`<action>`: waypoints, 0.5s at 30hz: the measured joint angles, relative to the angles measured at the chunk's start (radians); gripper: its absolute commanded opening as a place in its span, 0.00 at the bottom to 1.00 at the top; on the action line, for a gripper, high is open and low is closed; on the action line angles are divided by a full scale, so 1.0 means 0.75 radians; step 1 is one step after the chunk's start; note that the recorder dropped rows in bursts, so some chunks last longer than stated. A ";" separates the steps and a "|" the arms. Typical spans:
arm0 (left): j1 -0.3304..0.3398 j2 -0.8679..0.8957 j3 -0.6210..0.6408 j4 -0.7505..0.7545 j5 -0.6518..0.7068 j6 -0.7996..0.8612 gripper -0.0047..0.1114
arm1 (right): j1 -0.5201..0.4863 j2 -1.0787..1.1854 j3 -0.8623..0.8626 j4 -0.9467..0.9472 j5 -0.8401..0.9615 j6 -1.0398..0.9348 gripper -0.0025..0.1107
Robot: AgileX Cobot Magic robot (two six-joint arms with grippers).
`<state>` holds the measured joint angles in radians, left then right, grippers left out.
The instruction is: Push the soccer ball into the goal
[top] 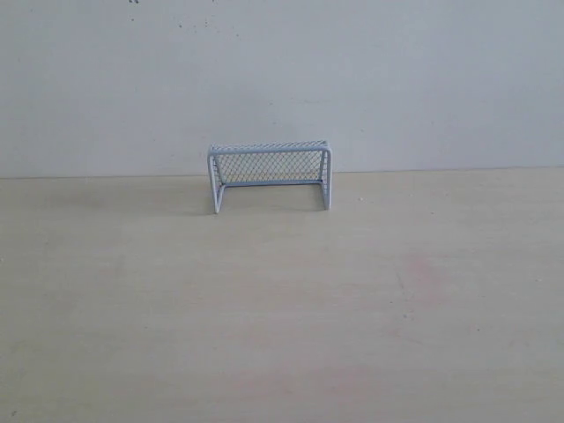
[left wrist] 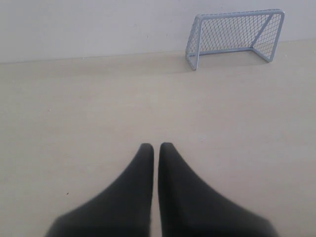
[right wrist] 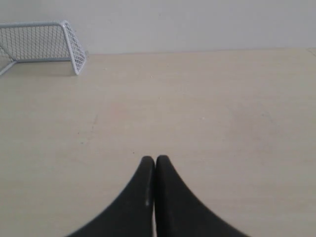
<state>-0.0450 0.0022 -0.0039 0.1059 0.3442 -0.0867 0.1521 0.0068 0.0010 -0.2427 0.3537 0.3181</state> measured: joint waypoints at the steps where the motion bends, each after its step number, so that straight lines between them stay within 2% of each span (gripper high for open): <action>1: 0.000 0.000 0.000 0.000 0.000 0.000 0.08 | 0.000 0.000 0.000 -0.003 0.010 -0.002 0.02; 15: 0.000 0.000 0.000 0.000 0.000 0.000 0.08 | 0.000 -0.002 0.000 -0.004 0.025 0.069 0.02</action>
<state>-0.0450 0.0022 -0.0039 0.1059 0.3442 -0.0867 0.1521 0.0052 0.0010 -0.2455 0.3723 0.3702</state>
